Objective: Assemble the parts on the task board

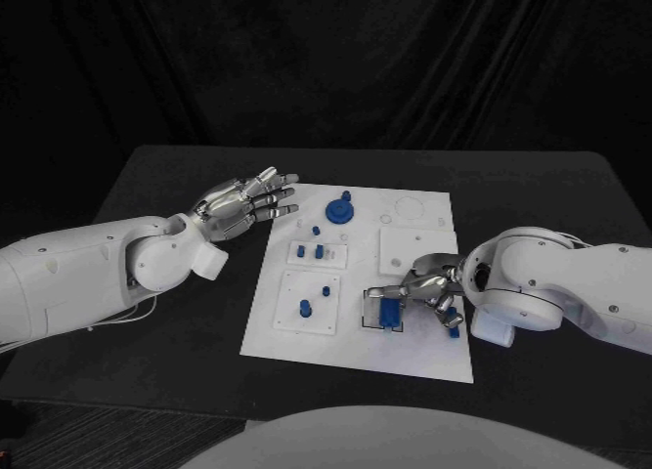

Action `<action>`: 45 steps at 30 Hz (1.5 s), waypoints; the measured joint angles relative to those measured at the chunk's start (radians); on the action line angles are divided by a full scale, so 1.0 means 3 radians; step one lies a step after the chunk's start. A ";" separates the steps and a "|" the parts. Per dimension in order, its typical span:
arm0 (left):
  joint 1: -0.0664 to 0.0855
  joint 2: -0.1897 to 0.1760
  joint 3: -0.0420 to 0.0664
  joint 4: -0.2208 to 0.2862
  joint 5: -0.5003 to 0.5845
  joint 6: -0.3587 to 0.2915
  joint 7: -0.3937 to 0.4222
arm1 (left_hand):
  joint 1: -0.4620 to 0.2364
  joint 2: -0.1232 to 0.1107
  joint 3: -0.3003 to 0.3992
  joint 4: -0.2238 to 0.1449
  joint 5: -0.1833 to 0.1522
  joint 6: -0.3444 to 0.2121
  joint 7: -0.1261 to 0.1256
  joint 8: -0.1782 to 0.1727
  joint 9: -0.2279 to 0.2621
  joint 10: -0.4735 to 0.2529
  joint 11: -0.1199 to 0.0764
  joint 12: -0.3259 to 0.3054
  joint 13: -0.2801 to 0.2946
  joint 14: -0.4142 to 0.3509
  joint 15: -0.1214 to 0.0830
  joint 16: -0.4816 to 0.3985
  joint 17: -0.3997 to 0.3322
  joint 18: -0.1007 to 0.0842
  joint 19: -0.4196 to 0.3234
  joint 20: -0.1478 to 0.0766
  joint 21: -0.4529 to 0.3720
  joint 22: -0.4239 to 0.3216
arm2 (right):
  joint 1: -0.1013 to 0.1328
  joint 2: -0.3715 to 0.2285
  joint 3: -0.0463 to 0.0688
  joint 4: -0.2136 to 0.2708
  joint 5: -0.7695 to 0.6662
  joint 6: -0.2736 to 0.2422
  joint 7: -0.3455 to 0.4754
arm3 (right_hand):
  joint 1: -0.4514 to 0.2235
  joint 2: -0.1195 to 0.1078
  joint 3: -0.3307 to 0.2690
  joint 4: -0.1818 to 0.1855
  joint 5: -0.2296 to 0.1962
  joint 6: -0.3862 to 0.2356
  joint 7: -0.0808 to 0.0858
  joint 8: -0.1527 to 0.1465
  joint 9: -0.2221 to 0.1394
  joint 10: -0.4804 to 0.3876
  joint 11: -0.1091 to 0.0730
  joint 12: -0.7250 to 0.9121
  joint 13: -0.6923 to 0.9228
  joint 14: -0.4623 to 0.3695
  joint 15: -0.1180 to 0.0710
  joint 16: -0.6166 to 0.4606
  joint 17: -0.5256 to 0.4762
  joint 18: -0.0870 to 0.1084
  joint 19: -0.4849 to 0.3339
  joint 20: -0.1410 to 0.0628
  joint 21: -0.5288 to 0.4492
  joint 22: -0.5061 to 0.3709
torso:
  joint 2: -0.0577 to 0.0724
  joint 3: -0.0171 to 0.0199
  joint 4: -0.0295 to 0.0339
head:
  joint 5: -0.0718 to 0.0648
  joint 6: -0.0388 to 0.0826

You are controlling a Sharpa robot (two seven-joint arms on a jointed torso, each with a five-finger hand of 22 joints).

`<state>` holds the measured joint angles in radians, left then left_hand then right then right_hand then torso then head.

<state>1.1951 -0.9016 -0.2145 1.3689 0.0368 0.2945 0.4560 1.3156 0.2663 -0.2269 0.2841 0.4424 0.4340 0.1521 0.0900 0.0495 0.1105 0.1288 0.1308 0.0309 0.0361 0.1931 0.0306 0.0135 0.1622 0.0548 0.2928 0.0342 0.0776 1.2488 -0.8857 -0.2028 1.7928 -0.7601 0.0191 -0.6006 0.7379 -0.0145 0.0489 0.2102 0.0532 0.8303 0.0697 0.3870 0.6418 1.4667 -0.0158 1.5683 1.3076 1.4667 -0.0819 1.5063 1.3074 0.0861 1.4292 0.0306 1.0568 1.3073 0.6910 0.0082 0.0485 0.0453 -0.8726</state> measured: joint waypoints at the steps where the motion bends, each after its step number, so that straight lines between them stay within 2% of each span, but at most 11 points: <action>1: 0.0000 0.0000 0.0000 0.0000 0.0000 0.0000 -0.0001 | 0.0000 0.0000 0.0000 0.0000 0.0000 0.0000 0.0000 0.0000 0.0000 0.0000 0.0000 0.0000 0.0000 0.0000 0.0000 0.0000 0.0000 0.0000 0.0000 0.0000 0.0000 0.0000 | 0.0000 -0.0003 0.0000 0.0004 -0.0001 -0.0002 0.0000 | 0.0000 0.0000 -0.0023 0.0023 0.0000 -0.0001 -0.0001 0.0000 0.0000 0.0000 0.0000 0.0000 0.0000 0.0000 0.0000 0.0000 0.0000 0.0000 0.0000 0.0000 0.0000 0.0000 | 0.0000 0.0000 0.0000 | 0.0000 0.0000; 4: -0.0002 0.0000 0.0000 -0.0002 0.0000 0.0002 -0.0003 | 0.0000 0.0000 0.0000 0.0000 0.0000 0.0000 0.0000 0.0000 0.0000 0.0000 0.0000 0.0000 0.0000 0.0000 0.0000 0.0000 0.0000 0.0000 0.0000 0.0000 0.0000 0.0000 | -0.0001 -0.0017 -0.0002 0.0023 -0.0004 -0.0015 -0.0001 | 0.0000 0.0000 -0.0082 0.0063 0.0000 -0.0018 -0.0017 0.0023 -0.0002 0.0000 0.0000 0.0000 0.0000 0.0000 0.0000 0.0000 0.0000 0.0000 0.0000 0.0000 0.0000 0.0000 | 0.0000 0.0000 0.0000 | -0.0002 0.0000; 7: -0.0004 0.0000 0.0000 -0.0003 0.0000 0.0003 -0.0005 | 0.0000 0.0000 0.0000 0.0000 0.0000 0.0000 0.0000 0.0000 0.0000 0.0000 0.0000 0.0000 0.0000 0.0000 0.0000 0.0000 0.0000 0.0000 0.0000 0.0000 0.0000 0.0000 | -0.0003 -0.0028 -0.0006 0.0043 -0.0008 -0.0029 -0.0002 | 0.0002 0.0002 -0.0128 0.0091 0.0002 -0.0005 -0.0006 0.0041 0.0005 0.0000 0.0000 0.0000 0.0000 0.0000 0.0000 0.0000 0.0000 0.0000 0.0000 0.0000 0.0000 0.0000 | 0.0000 0.0000 0.0000 | -0.0002 0.0000; 11: -0.0005 0.0002 0.0000 -0.0008 0.0001 0.0005 -0.0009 | 0.0000 0.0000 0.0000 0.0000 0.0000 0.0000 0.0000 0.0000 0.0000 0.0000 0.0000 0.0000 0.0000 0.0000 0.0000 0.0000 0.0000 0.0000 0.0000 0.0000 0.0000 0.0000 | -0.0009 -0.0033 -0.0017 0.0073 -0.0009 -0.0035 -0.0006 | 0.0068 0.0068 -0.0208 0.0140 0.0014 0.0051 -0.0035 0.0120 0.0047 0.0000 0.0000 0.0000 0.0000 0.0000 0.0000 0.0000 0.0000 0.0000 0.0000 0.0000 0.0000 0.0000 | 0.0000 0.0000 -0.0001 | 0.0002 0.0000; 25: -0.0008 0.0002 0.0000 -0.0018 0.0001 0.0011 -0.0020 | 0.0000 0.0000 0.0000 0.0000 0.0000 0.0000 0.0000 0.0000 0.0000 0.0000 0.0000 0.0000 0.0000 0.0000 0.0000 0.0000 0.0000 0.0000 0.0000 0.0000 0.0000 -0.0003 | -0.0003 -0.0036 -0.0016 0.0117 -0.0009 -0.0067 -0.0006 | 0.0173 0.0172 -0.0350 0.0212 0.0078 0.0050 -0.0036 0.0270 0.0154 0.0000 0.0000 0.0000 -0.0001 0.0000 0.0000 0.0000 0.0000 0.0000 0.0012 -0.0013 -0.0029 0.0002 | -0.0003 0.0000 0.0000 | 0.0009 0.0000; 30: -0.0012 0.0011 0.0000 -0.0024 0.0001 0.0016 -0.0033 | 0.0000 0.0000 0.0000 0.0000 0.0000 0.0000 0.0000 0.0010 0.0000 0.0000 0.0000 0.0000 0.0000 0.0000 0.0000 0.0000 0.0000 0.0000 0.0000 0.0000 0.0000 -0.0005 | 0.0015 -0.0037 -0.0016 0.0118 -0.0009 -0.0098 -0.0004 | 0.0215 0.0214 -0.0394 0.0237 0.0101 0.0040 -0.0045 0.0311 0.0197 0.0001 -0.0025 0.0000 -0.0001 0.0000 0.0000 0.0000 0.0000 0.0000 0.0012 -0.0013 -0.0033 0.0002 | -0.0002 0.0000 0.0000 | 0.0004 0.0000; 34: -0.0015 0.0013 0.0000 -0.0029 0.0001 0.0020 -0.0040 | 0.0000 0.0000 0.0000 0.0000 0.0000 0.0000 0.0000 0.0014 0.0000 0.0000 0.0000 0.0000 0.0000 0.0000 0.0000 0.0000 0.0000 0.0000 0.0000 0.0000 0.0000 -0.0006 | 0.0026 -0.0035 -0.0016 0.0102 -0.0009 -0.0120 -0.0003 | 0.0251 0.0250 -0.0456 0.0249 0.0130 0.0036 -0.0049 0.0392 0.0258 0.0001 -0.0025 0.0000 -0.0001 -0.0007 -0.0007 0.0000 0.0000 0.0000 0.0012 -0.0012 -0.0042 0.0002 | -0.0001 0.0000 0.0000 | 0.0007 0.0000; 38: -0.0019 0.0013 0.0000 -0.0032 0.0001 0.0024 -0.0049 | 0.0000 0.0000 0.0000 0.0000 0.0000 0.0000 0.0000 0.0014 -0.0001 0.0000 0.0000 0.0000 -0.0001 0.0000 0.0000 0.0000 0.0000 0.0000 0.0000 0.0000 0.0000 -0.0006 | 0.0033 -0.0034 -0.0016 0.0098 -0.0009 -0.0136 -0.0003 | 0.0296 0.0295 -0.0560 0.0247 0.0145 -0.0002 -0.0087 0.0534 0.0392 0.0001 -0.0049 0.0000 -0.0001 0.0001 -0.0025 0.0000 0.0000 0.0000 0.0025 -0.0025 -0.0042 0.0002 | -0.0001 0.0000 0.0000 | 0.0013 0.0000; 45: -0.0027 0.0013 0.0000 -0.0036 0.0002 0.0030 -0.0061 | 0.0000 0.0000 0.0010 -0.0010 0.0000 0.0000 0.0000 0.0014 -0.0001 0.0000 0.0000 0.0000 -0.0001 0.0000 0.0000 0.0000 0.0000 0.0000 0.0000 0.0000 0.0000 -0.0006 | 0.0043 -0.0036 -0.0017 0.0104 -0.0009 -0.0163 -0.0001 | 0.0319 0.0346 -0.0647 0.0251 0.0145 -0.0030 -0.0115 0.0659 0.0513 0.0001 -0.0049 0.0000 -0.0001 0.0001 -0.0025 0.0000 0.0000 0.0000 0.0025 -0.0025 -0.0051 0.0001 | -0.0001 -0.0001 0.0000 | 0.0014 0.0000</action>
<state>1.1869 -0.8975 -0.2145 1.3580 0.0373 0.3036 0.4378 1.3157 0.2663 -0.2241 0.2813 0.4424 0.4340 0.1521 0.0941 0.0493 0.1105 0.1288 0.1308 0.0307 0.0361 0.1931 0.0306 0.0134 0.1622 0.0548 0.2928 0.0342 0.0757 1.2616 -0.8966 -0.2078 1.8240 -0.7628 -0.0297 -0.6007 0.8335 0.0891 -0.1451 0.2855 0.0967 0.8214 0.0353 0.5848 0.7957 1.4670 -0.0306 1.5683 1.3074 1.4668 -0.0894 1.5063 1.3073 0.0861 1.4366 0.0231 1.0416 1.3077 0.6907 0.0081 0.0486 0.0495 -0.8726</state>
